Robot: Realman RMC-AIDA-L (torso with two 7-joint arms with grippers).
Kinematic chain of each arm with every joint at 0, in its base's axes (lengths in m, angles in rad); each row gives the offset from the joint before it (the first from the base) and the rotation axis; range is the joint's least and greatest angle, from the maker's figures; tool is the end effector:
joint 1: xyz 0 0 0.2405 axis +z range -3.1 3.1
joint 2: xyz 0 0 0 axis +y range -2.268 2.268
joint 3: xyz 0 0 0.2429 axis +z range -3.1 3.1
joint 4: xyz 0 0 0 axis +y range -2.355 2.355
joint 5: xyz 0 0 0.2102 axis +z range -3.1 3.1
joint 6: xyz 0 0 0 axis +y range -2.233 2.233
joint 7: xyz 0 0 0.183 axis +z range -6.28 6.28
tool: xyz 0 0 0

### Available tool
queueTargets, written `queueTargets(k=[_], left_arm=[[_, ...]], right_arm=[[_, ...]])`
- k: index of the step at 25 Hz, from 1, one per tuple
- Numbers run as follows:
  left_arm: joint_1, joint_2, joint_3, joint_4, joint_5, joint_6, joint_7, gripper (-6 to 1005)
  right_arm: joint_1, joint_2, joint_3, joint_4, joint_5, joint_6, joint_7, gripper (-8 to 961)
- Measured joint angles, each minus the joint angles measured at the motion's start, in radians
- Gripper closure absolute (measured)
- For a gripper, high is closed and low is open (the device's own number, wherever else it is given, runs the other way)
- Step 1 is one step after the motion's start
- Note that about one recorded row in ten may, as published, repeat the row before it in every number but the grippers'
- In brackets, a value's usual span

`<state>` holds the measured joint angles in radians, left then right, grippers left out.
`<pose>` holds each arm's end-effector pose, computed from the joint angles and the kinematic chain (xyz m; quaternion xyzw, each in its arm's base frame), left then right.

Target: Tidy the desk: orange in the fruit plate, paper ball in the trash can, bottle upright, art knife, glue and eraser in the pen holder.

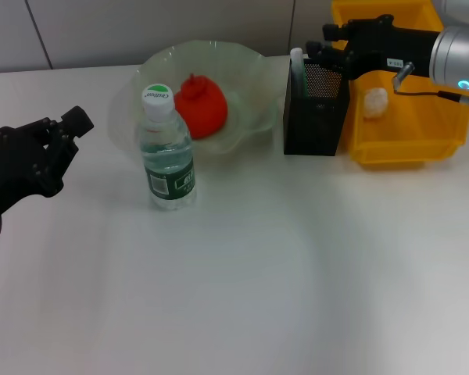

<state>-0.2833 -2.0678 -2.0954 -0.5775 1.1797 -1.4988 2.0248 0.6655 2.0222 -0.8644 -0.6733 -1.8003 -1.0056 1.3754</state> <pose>-0.2381 0.3198 0.0045 -0.8345 -0.2012 -0.4379 0.2672 0.2177 0.4544 0.0131 -0.9025 0.1755 0.1832 0.3481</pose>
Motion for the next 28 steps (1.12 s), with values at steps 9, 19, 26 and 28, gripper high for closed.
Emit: queueTargets(k=[9,19,26,28], left_arm=[[0.002,0.0,0.0,0.001,0.0,-0.001,0.0,999],[-0.005,0.001,0.009,0.0,0.004,-0.002,0.0,999],[0.002,0.006,0.008,-0.015,0.043,-0.05,0.0,999],[0.02,0.017,0.001,-0.071,0.108,-0.126,-0.011,999]], right_arm=[[-0.082,0.045,-0.017,-0.224,-0.039,-0.084,0.14,562],[-0.207,0.059,-0.083,-0.47,-0.04,-0.282,0.338,562],[-0.287,0.06,-0.06,-0.549,0.051,-0.478,0.36,563],[-0.311,0.06,-0.023,-0.579,0.057,-0.598,0.39,563]])
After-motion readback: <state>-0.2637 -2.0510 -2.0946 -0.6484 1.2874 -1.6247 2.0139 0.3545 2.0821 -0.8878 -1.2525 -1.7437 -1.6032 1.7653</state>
